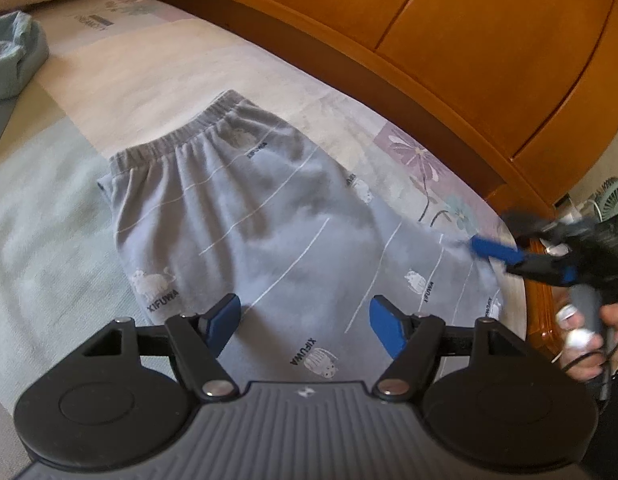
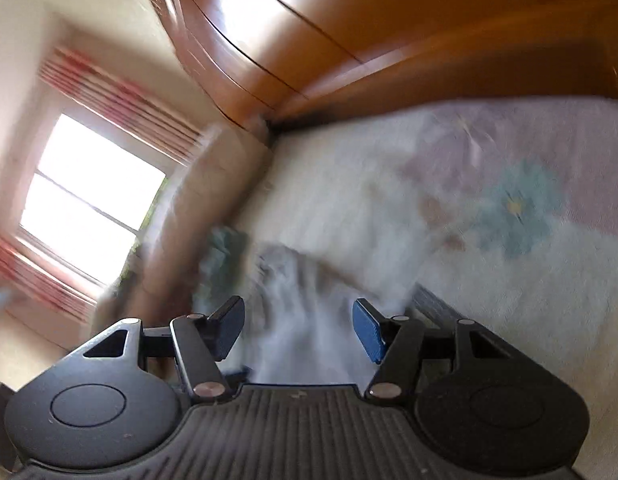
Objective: Fold clothes
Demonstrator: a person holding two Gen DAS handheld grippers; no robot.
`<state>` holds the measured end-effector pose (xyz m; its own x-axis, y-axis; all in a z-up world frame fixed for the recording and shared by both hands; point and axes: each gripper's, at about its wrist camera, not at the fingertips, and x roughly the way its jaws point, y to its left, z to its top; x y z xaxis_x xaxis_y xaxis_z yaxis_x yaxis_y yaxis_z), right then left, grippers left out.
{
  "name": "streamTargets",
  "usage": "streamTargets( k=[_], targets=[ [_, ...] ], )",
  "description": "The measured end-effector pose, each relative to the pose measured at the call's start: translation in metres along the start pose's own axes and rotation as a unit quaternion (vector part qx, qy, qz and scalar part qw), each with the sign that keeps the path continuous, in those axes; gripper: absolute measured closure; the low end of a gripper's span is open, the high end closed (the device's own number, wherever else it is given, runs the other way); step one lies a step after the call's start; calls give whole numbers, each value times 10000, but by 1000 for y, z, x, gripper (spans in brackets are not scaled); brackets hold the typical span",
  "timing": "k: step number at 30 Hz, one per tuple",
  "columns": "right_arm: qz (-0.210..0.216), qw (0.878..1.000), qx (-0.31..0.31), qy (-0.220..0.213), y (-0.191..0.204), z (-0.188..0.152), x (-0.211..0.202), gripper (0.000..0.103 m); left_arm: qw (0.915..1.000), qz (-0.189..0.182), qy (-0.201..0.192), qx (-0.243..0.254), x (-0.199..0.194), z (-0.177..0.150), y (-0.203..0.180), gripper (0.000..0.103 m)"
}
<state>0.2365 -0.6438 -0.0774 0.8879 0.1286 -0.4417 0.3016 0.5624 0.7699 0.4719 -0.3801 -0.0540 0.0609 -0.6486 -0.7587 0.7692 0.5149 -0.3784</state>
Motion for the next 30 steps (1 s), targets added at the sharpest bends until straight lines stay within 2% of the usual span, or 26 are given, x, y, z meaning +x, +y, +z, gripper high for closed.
streamTargets(
  k=[1,2,3,4,6,8,10,13,14,16,19,21,23,24,26,29,30],
  targets=[
    [-372,9993,-94,40,-3,-3,4,39,10000,38,-7,19,-2,0,-1,32],
    [-726,9971,-205,61,-6,-6,7,57,10000,66,-33,40,-5,-1,-1,32],
    [-973,9944,-417,-34,-3,-9,5,64,9999,81,-68,53,-9,-1,-1,32],
    [-1176,9910,-625,-142,2,-11,-1,62,9999,81,-99,57,-13,-2,-1,32],
    [-1244,9869,-959,-367,18,-16,-13,53,9998,88,-145,80,-21,-4,-1,32],
    [-985,9853,-1327,-423,39,-23,-19,47,9995,210,-143,190,-28,-5,-5,31],
    [-912,9791,-1808,-194,57,-36,-9,46,9984,396,-162,371,-39,-10,-9,31],
    [-1440,9658,-2139,260,60,-55,10,45,9947,742,-262,660,-61,-23,-15,25],
    [-1679,9599,-2226,288,58,-59,12,47,9927,883,-301,763,-70,-29,-16,23],
    [-1834,9478,-2601,171,70,-66,4,45,9856,1258,-386,1060,-91,-46,-21,18],
    [-1773,9346,-3083,30,90,-80,-7,34,9734,1728,-549,1404,-120,-78,-24,10],
    [-1741,9284,-3279,172,95,-91,-4,34,9706,1877,-584,1390,-134,-100,-24,9],
    [-1991,9178,-3385,590,90,-106,8,34,9716,1953,-572,1209,-146,-120,-24,8],
    [-2154,9108,-3462,651,88,-113,8,34,9710,2034,-592,1105,-151,-129,-24,8],
    [-2198,9007,-3713,510,96,-124,0,34,9692,2188,-668,908,-159,-146,-21,7],
    [-1875,9061,-3768,427,107,-135,-8,33,9677,2312,-807,608,-171,-167,-16,7],
    [-1847,9054,-3785,538,107,-140,-5,33,9683,2299,-836,494,-174,-173,-14,7]
  ],
)
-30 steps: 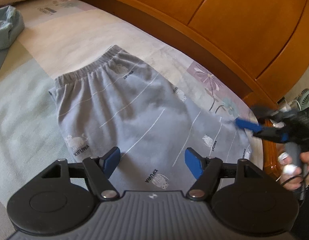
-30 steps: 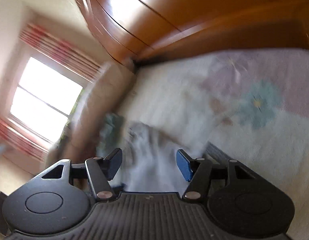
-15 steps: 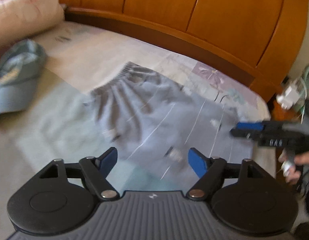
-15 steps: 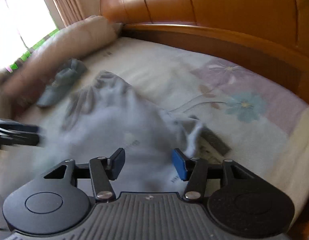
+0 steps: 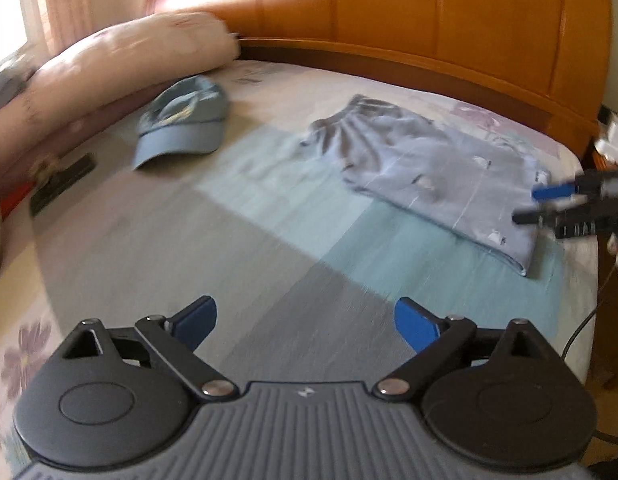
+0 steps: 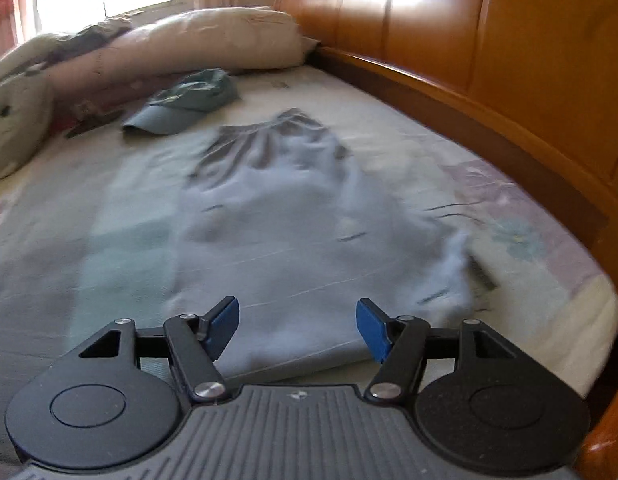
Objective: Fold clothes
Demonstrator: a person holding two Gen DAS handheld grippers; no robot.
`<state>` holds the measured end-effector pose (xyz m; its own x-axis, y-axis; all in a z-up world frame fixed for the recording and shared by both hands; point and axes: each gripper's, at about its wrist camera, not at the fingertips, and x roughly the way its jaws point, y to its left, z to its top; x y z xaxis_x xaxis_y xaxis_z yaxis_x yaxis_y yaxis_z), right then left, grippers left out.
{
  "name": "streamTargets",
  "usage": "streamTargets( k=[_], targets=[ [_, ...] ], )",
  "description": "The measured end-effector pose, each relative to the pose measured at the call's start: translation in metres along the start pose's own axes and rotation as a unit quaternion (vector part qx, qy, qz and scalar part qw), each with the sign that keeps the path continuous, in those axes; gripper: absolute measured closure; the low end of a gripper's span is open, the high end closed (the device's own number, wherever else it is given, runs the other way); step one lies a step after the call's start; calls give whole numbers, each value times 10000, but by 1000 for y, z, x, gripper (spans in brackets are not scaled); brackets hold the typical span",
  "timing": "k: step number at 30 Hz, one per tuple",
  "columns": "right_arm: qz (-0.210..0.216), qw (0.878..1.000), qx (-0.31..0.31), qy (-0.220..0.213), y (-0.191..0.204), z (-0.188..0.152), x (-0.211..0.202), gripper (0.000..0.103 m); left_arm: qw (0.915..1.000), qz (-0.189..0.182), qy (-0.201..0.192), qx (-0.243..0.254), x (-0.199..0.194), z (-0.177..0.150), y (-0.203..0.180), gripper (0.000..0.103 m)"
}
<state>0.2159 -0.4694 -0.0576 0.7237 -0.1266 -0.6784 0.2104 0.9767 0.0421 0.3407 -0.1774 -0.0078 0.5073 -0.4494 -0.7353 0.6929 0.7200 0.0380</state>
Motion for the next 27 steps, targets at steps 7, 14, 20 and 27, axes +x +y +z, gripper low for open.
streamTargets(
  k=[7,14,20,27],
  targets=[
    [-304,9988,-271,-264,29,9,-7,32,9991,-55,-287,-315,-28,-26,11,7],
    [-371,9960,-488,-654,31,88,62,31,9976,145,-358,-571,-50,-45,17,7],
    [-293,9988,-374,-72,20,103,123,29,9942,504,-325,-891,-70,-69,26,7],
    [551,9950,-804,-232,32,87,93,27,9906,659,-384,-1136,-75,-76,31,7]
  ],
)
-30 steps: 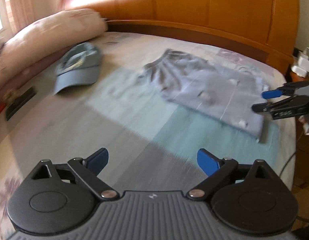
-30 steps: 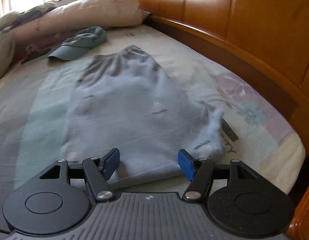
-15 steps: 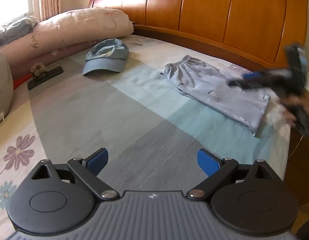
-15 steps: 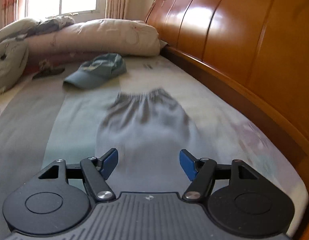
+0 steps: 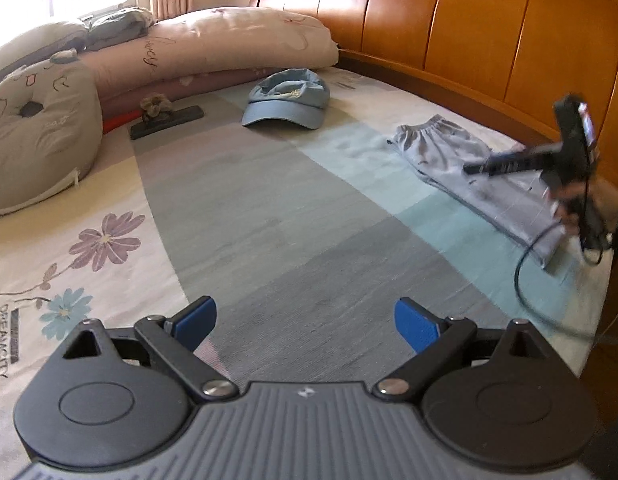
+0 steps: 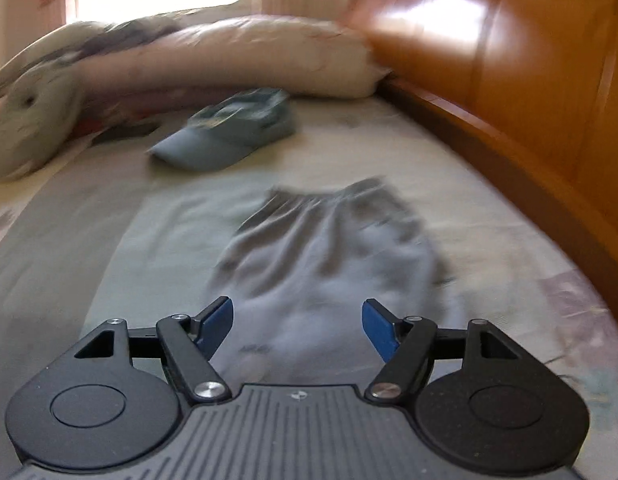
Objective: Fold clothes
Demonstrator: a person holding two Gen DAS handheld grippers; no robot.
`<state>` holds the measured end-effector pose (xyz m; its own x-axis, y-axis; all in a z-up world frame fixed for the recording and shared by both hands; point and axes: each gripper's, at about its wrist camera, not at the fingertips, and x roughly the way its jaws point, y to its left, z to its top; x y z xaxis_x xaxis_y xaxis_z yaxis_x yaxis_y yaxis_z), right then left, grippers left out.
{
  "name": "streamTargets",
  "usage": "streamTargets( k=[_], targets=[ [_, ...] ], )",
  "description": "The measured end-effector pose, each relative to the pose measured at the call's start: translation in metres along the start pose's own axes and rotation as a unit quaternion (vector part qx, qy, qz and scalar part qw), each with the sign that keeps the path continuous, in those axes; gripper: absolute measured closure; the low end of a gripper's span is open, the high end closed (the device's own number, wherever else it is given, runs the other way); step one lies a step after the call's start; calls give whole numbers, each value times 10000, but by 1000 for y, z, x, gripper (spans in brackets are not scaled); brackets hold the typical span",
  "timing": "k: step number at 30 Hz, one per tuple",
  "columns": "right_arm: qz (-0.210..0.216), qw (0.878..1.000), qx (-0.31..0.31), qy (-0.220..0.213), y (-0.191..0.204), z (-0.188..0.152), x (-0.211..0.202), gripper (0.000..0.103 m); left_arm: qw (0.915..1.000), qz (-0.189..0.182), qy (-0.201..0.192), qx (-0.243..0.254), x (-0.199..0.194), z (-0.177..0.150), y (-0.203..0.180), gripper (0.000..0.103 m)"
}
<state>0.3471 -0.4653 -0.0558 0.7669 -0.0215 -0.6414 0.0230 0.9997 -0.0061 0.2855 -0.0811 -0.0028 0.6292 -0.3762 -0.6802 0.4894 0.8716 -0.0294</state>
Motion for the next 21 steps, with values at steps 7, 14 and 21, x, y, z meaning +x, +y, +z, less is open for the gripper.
streamTargets(
  k=[7,14,21],
  targets=[
    [44,9998,24,171,12,-7,-17,21,9997,-25,-220,-61,0,10,-12,7],
    [-54,9972,456,594,34,-29,-39,15,9989,-414,-176,-97,2,12,-15,7],
    [-378,9872,1172,1016,57,-61,-71,1,9976,-687,-58,41,3,9,-11,7]
  ],
)
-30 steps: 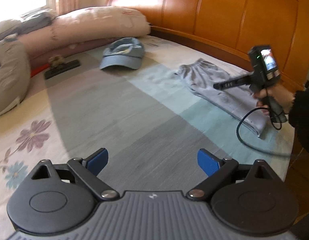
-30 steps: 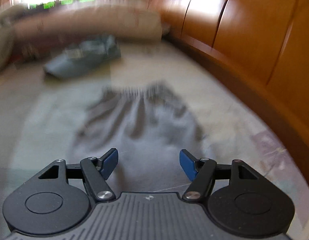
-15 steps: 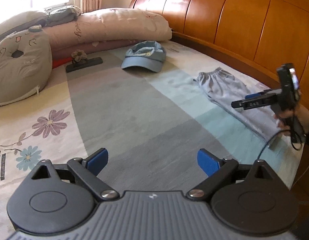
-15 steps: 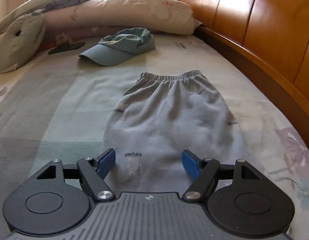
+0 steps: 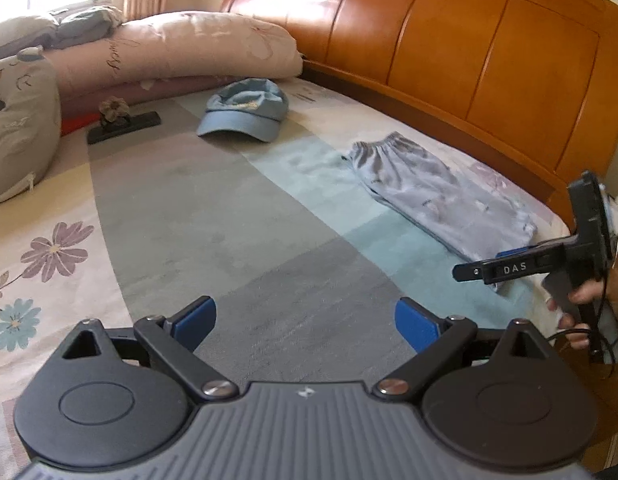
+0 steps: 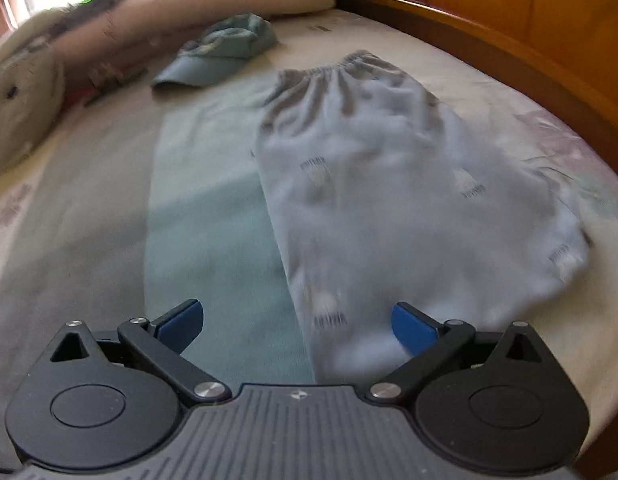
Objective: Fold clothes
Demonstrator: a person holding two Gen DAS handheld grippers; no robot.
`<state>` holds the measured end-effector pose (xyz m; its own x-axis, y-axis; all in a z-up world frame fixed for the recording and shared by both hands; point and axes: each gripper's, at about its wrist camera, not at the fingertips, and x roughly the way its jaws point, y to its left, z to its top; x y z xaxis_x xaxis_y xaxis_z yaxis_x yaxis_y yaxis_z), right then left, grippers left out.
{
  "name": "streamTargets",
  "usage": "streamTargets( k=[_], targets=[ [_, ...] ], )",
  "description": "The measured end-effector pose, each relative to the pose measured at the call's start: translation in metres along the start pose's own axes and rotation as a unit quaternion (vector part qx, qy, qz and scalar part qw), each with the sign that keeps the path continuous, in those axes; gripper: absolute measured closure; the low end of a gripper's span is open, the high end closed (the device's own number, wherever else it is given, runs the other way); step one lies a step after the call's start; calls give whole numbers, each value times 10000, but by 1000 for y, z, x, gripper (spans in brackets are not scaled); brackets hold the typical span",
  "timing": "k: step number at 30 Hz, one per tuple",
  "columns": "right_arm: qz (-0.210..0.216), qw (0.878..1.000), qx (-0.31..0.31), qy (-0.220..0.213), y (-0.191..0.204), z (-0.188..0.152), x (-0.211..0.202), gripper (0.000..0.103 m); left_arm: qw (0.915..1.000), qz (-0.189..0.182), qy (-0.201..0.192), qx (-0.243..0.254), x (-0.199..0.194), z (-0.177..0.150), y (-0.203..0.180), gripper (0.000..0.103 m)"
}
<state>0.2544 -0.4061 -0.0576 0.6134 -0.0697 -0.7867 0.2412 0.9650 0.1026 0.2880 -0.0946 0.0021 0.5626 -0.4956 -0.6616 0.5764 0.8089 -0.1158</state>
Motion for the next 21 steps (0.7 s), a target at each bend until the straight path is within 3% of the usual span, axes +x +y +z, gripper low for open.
streamTargets(
  k=[3,10,21],
  targets=[
    [-121,9998,100,-76,16,-5,-26,0,9999,-68,-52,96,-6,-3,4,7],
    [-535,9960,679,214,65,-24,-82,0,9989,-294,-143,331,-18,-6,13,7],
    [-1034,9874,1193,121,104,-60,-147,0,9950,-668,-68,744,-28,3,-10,7]
  ],
)
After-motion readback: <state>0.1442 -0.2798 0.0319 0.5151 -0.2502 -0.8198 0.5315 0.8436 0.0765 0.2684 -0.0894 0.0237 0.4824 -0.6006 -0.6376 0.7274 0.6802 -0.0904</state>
